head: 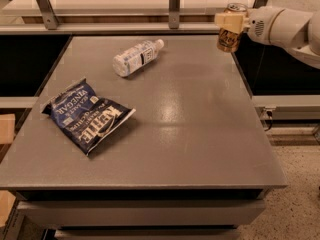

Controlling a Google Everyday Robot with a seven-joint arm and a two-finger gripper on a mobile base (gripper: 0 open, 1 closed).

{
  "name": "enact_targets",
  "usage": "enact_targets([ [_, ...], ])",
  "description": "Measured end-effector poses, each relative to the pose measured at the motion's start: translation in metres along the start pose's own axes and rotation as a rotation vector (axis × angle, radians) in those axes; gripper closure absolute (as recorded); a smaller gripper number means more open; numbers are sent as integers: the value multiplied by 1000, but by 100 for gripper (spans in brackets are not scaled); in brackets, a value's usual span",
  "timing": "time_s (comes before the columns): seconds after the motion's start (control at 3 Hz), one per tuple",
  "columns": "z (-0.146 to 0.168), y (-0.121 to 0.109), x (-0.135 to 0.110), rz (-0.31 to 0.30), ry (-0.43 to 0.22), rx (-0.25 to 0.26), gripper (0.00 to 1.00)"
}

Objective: Move orange can near blue chip bag

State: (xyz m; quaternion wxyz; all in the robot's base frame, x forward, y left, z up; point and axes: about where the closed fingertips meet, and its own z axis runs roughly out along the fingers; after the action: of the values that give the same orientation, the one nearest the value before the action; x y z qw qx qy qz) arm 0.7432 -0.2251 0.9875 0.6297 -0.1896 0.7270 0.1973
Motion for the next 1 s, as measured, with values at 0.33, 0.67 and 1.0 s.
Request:
enact_targets([
  [0.33,-23,20,-13,8,-31,-50,100],
  [0.67,-39,41,-24,17,-65,-126,100],
  [1.0,-48,60,-32,4,-75,-207,100],
])
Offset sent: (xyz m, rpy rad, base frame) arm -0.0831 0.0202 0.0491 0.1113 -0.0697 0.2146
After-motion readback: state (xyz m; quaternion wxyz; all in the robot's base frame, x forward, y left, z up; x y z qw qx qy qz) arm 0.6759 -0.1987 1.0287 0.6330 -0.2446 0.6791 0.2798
